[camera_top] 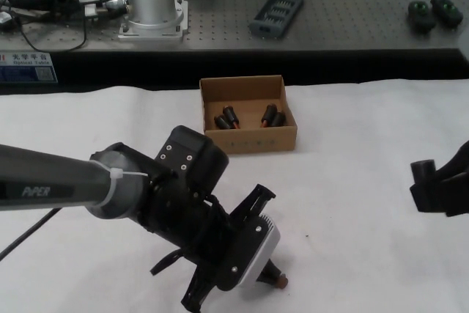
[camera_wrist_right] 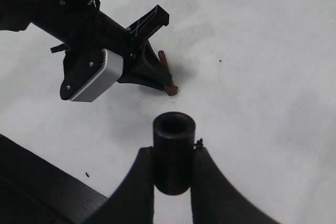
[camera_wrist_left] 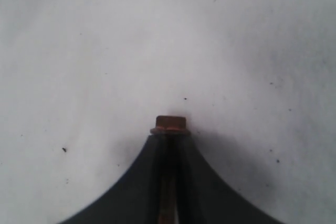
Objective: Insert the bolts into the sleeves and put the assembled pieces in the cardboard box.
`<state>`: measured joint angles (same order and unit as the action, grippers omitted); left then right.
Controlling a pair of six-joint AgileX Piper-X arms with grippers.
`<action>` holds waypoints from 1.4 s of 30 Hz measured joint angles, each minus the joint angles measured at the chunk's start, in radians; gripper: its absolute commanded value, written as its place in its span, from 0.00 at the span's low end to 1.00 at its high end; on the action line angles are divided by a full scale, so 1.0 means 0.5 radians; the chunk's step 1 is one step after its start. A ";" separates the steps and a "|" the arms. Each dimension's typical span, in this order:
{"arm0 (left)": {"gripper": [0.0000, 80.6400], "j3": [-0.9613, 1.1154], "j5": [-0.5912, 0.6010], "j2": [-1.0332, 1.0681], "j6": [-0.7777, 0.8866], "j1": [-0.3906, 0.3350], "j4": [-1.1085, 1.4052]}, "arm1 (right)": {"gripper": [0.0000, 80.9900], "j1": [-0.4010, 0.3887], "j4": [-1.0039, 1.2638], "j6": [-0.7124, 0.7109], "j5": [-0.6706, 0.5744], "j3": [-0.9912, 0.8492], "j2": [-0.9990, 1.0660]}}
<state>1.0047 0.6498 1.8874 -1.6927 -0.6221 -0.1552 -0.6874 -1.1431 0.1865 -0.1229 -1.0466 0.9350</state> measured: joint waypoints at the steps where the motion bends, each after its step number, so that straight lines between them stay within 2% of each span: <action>1: 0.01 0.000 -0.008 0.000 0.036 -0.003 0.002 | 0.04 0.000 0.000 0.000 0.000 0.000 -0.014; 12: 0.00 0.005 -0.067 0.000 0.138 -0.011 0.002 | 0.04 0.000 0.010 0.000 0.000 0.000 -0.039; 14: 0.06 0.005 -0.072 0.000 0.138 -0.011 0.002 | 0.04 0.000 0.016 0.000 0.000 0.000 -0.039; 19: 0.32 0.005 -0.086 -0.004 0.153 -0.016 0.002 | 0.04 0.000 0.035 0.000 0.000 0.000 -0.039; 21: 0.34 0.005 -0.114 0.000 0.170 -0.023 0.002 | 0.04 0.000 0.036 0.000 0.000 0.000 -0.039; 28: 0.34 0.010 -0.131 0.000 0.188 -0.021 0.001 | 0.04 0.000 0.036 0.000 0.000 0.000 -0.039; 30: 0.31 0.010 -0.131 0.000 0.189 -0.021 0.001 | 0.04 0.000 0.036 0.000 0.000 0.000 -0.039; 35: 0.15 0.010 -0.131 0.000 0.189 -0.021 -0.024 | 0.04 0.000 0.036 0.000 0.000 0.000 -0.039; 42: 0.08 0.018 -0.154 0.000 0.189 -0.021 -0.097 | 0.04 0.000 0.036 0.000 0.000 0.000 -0.039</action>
<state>1.0139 0.5727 1.8876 -1.5984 -0.6327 -0.2039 -0.6874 -1.1252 0.1865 -0.1229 -1.0466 0.9156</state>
